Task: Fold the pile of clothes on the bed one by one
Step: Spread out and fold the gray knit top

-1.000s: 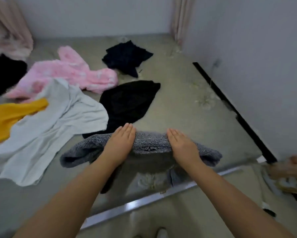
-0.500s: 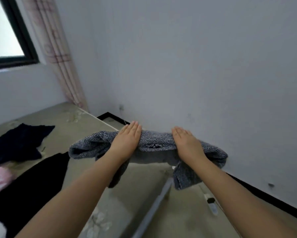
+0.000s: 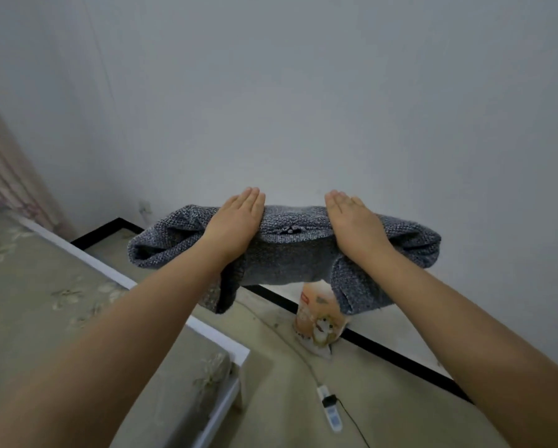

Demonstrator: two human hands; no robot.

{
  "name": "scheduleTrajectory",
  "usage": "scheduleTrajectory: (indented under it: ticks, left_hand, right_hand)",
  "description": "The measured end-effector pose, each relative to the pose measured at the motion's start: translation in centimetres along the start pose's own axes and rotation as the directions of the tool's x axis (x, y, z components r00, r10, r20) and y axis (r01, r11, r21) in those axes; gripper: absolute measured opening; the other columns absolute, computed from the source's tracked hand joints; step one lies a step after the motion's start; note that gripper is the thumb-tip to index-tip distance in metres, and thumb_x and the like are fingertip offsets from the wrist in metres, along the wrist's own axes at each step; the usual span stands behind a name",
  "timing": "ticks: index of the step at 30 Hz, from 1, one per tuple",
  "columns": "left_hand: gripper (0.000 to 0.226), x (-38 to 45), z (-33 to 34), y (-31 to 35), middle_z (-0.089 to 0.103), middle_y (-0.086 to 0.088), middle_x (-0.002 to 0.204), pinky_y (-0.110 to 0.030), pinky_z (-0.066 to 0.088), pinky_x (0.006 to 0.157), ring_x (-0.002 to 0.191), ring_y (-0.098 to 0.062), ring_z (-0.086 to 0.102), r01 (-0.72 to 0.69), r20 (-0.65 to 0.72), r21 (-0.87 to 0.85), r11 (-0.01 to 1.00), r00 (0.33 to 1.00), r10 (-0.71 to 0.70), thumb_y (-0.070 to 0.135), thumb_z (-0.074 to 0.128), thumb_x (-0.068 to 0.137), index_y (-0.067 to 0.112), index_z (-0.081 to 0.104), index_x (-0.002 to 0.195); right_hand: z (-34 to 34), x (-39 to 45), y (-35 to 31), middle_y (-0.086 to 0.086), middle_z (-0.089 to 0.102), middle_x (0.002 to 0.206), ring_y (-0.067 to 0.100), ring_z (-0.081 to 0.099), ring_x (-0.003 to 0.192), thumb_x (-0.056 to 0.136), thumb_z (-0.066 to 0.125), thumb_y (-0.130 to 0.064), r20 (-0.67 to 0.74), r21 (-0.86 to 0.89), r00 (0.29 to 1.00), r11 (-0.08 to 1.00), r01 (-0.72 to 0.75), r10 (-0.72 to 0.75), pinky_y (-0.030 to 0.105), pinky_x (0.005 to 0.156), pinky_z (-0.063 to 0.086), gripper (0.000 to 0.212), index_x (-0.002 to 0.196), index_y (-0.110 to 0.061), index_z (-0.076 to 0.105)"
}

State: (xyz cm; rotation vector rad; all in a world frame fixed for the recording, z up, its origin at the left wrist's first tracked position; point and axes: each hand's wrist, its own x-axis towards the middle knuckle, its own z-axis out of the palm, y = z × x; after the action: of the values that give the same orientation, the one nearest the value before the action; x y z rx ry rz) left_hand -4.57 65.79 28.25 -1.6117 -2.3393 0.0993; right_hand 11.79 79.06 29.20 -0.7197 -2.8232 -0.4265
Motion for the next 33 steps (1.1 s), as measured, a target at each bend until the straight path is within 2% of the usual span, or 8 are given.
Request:
scheduleTrajectory:
  ticks: [9, 14, 20, 26, 33]
  left_hand:
    - [0.07, 14.3, 5.7, -6.6, -0.001, -0.014, 0.155, -0.031, 0.005, 0.115, 0.143, -0.023, 0.001, 0.069, 0.045, -0.001, 0.998, 0.997, -0.069, -0.011, 0.034, 0.087, 0.002, -0.004, 0.145]
    - [0.07, 22.3, 11.8, -15.5, 0.003, -0.016, 0.154, -0.031, 0.008, 0.115, 0.143, -0.024, 0.005, 0.145, 0.09, -0.013, 0.989, 0.986, -0.143, -0.009, 0.039, 0.088, 0.0, -0.001, 0.145]
    - [0.062, 27.6, 17.3, -26.7, -0.005, -0.015, 0.154, -0.03, -0.002, 0.114, 0.143, -0.023, -0.003, 0.309, 0.149, 0.007, 0.951, 0.94, -0.306, -0.002, 0.029, 0.094, 0.002, -0.007, 0.144]
    - [0.058, 28.9, 19.6, -36.0, -0.008, -0.014, 0.154, -0.031, -0.006, 0.114, 0.143, -0.024, -0.006, 0.496, 0.151, 0.085, 0.864, 0.851, -0.504, 0.004, 0.024, 0.098, 0.002, -0.01, 0.144]
    - [0.062, 27.3, 21.0, -46.7, -0.007, -0.014, 0.154, -0.031, -0.003, 0.115, 0.143, -0.023, -0.005, 0.715, 0.23, 0.163, 0.68, 0.643, -0.731, -0.003, 0.027, 0.093, 0.002, -0.008, 0.144]
  right_hand:
    - [7.1, 16.1, 3.6, 0.018, 0.007, 0.154, 0.024, 0.011, 0.143, 0.088, 0.029, 0.012, 0.007, 0.063, 0.998, 0.996, 0.069, -0.069, 0.031, 0.115, 0.003, 0.064, 0.145, 0.0, 0.004]
    - [12.2, 29.7, 1.6, 0.017, 0.008, 0.154, 0.023, 0.012, 0.143, 0.087, 0.031, 0.013, 0.037, 0.077, 0.981, 0.979, 0.189, -0.193, 0.03, 0.115, 0.003, 0.065, 0.145, -0.001, 0.004]
    - [16.3, 45.2, -3.6, 0.015, 0.005, 0.155, 0.022, 0.009, 0.143, 0.088, 0.031, 0.012, 0.049, 0.13, 0.931, 0.927, 0.353, -0.361, 0.03, 0.116, 0.002, 0.065, 0.145, -0.001, 0.002]
    - [17.3, 56.9, -10.1, 0.016, -0.001, 0.154, 0.023, 0.002, 0.144, 0.088, 0.038, 0.009, 0.004, 0.188, 0.847, 0.832, 0.522, -0.532, 0.03, 0.115, -0.004, 0.071, 0.144, 0.0, -0.003]
    - [18.4, 69.2, -21.5, 0.016, 0.001, 0.155, 0.024, 0.003, 0.143, 0.09, 0.03, 0.009, -0.079, 0.227, 0.639, 0.611, 0.759, -0.765, 0.031, 0.115, -0.003, 0.064, 0.145, -0.001, -0.002]
